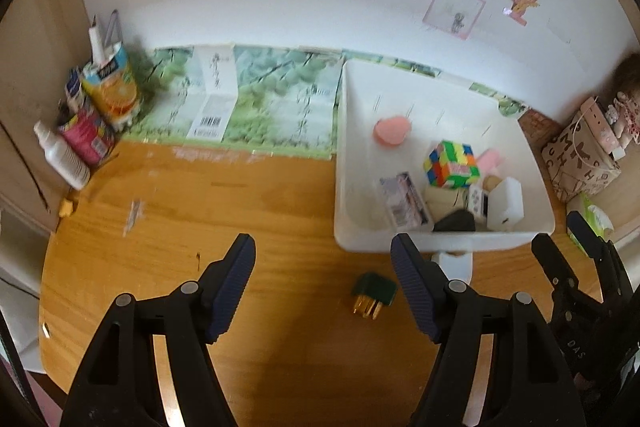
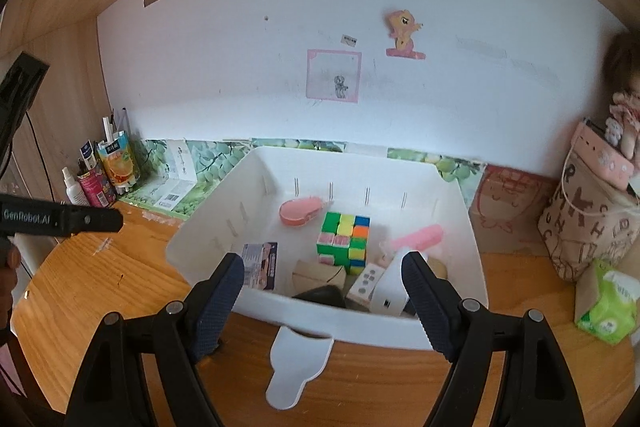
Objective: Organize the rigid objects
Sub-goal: 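Move the left tool to the green-capped object while the right tool approaches the white card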
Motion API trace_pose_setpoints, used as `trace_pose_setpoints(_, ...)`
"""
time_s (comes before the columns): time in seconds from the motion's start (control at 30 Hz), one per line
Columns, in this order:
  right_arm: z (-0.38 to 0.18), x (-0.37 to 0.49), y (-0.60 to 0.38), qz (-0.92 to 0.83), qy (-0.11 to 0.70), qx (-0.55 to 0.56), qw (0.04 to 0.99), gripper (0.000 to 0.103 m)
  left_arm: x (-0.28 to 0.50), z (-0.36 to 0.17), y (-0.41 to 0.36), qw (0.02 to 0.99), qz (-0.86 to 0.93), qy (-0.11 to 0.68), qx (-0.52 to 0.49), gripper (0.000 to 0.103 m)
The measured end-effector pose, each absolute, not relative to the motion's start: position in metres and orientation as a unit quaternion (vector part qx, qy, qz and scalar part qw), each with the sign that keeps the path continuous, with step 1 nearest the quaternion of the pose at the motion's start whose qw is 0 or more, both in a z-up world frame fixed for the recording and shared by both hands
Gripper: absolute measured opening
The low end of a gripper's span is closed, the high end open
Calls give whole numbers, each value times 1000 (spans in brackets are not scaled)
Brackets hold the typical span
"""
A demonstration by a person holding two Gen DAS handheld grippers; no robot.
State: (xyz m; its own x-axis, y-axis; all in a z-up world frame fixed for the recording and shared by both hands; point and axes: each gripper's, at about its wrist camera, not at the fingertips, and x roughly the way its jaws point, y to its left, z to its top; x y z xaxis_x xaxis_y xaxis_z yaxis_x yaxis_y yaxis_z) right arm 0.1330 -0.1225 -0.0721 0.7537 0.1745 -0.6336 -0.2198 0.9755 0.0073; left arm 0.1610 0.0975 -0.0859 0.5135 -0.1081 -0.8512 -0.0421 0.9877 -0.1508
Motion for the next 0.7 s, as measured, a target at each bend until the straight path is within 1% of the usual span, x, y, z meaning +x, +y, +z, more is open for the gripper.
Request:
trace_pose_setpoints(0.4, -102, 110, -108, 108, 375, -23, 920, 82, 141, -114, 102, 844, -34, 528, -84, 74)
trace_pose_setpoints(0.7, -133, 104, -106, 105, 420, -5, 901, 82, 139, -132, 95, 825, -48, 557, -84, 74)
